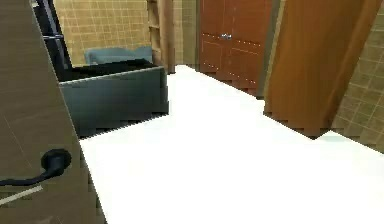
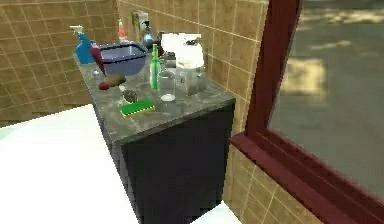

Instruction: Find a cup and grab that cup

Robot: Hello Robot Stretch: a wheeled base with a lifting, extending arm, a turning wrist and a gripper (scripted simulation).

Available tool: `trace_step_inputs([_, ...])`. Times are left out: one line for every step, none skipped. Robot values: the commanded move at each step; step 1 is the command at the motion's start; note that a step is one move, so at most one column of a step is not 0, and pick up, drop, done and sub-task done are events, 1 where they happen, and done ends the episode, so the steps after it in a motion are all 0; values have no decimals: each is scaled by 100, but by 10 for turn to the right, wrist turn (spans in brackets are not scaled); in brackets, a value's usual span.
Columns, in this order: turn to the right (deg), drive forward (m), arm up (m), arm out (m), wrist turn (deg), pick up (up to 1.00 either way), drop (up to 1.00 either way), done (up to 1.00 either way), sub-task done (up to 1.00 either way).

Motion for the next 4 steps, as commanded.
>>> trace_step_inputs([450,0,0,0,0,0,0,0,0])
trace_step_inputs([120,0,0,0,0,0,0,0,0])
trace_step_inputs([0,40,0,0,0,0,0,0,0])
trace_step_inputs([-360,0,0,0,0,0,0,0,0])
